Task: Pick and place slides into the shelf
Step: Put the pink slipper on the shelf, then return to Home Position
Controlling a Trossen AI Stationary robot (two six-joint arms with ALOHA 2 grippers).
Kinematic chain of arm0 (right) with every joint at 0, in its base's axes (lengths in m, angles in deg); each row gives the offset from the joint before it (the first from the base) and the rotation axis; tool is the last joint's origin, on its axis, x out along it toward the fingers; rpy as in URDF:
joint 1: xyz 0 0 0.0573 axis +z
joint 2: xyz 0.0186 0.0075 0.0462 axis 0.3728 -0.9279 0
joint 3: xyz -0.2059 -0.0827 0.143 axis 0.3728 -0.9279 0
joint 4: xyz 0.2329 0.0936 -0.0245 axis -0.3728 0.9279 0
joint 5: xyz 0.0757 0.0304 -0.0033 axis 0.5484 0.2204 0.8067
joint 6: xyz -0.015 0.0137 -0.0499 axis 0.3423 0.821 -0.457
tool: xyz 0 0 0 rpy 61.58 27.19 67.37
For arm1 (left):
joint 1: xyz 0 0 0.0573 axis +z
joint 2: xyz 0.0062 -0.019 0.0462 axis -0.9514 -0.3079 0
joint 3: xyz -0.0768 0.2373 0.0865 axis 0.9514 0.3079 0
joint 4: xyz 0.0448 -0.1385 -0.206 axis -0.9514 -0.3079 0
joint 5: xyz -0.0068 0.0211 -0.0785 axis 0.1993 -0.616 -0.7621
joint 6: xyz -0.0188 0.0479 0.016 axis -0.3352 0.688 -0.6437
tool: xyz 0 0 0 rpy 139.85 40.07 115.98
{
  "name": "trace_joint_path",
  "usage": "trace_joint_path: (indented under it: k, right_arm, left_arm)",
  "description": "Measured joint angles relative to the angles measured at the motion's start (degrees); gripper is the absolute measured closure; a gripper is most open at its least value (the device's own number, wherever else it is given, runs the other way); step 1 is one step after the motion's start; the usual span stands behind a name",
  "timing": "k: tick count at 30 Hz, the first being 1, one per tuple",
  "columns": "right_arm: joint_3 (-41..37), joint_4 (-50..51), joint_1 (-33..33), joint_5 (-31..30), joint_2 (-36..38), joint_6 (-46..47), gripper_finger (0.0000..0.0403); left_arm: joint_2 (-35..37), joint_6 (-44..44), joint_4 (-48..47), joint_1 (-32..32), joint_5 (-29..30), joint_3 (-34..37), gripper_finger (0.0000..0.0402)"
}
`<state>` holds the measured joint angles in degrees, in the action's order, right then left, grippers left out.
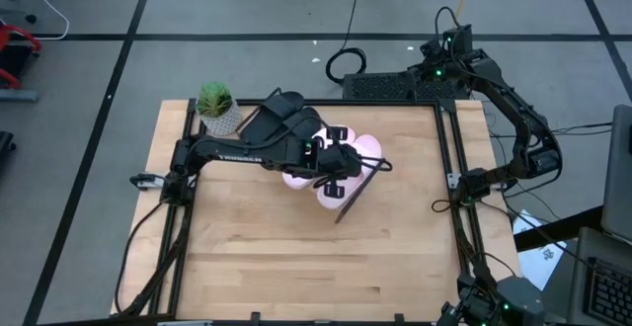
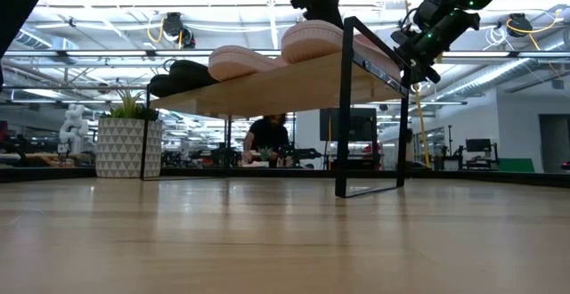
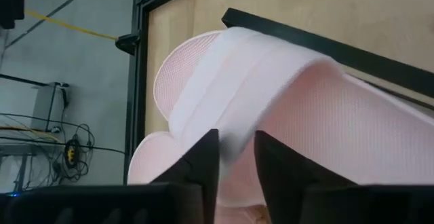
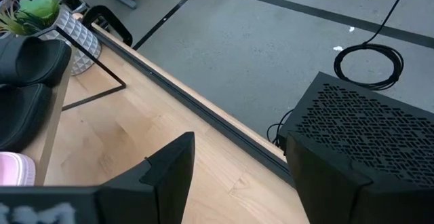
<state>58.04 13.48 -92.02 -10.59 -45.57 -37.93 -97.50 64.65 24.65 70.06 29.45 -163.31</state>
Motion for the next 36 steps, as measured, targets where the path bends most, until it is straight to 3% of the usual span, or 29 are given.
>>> trace_joint_path:
  k: [11,16,19,27,36]
  right_arm:
    - [0.0,0.29,0.13,0.95,0.02,0.0,0.0181]
    - [0.0,0.31,0.11,1.34,0.02,0.26,0.0181]
    - [-0.06,0.26,0.11,1.34,0.48,0.59,0.0181]
    - [-0.07,-2.25,0.61,1.51,9.29,-0.62,0.0181]
    - [-0.04,-1.69,0.66,1.6,27.82,9.98,0.0181]
  left_arm:
    - [6.24,0.52,4.51,-0.01,5.58,0.04,0.0218]
    - [11.95,3.91,2.12,-0.76,19.1,0.13,0.019]
    - [17.46,-0.12,0.44,-1.06,26.55,0.09,0.0186]
    - [35.05,-22.74,-12.61,-0.75,21.45,-0.02,0.019]
    - [48.91,-42.99,-30.47,-2.43,3.55,-0.02,0.0192]
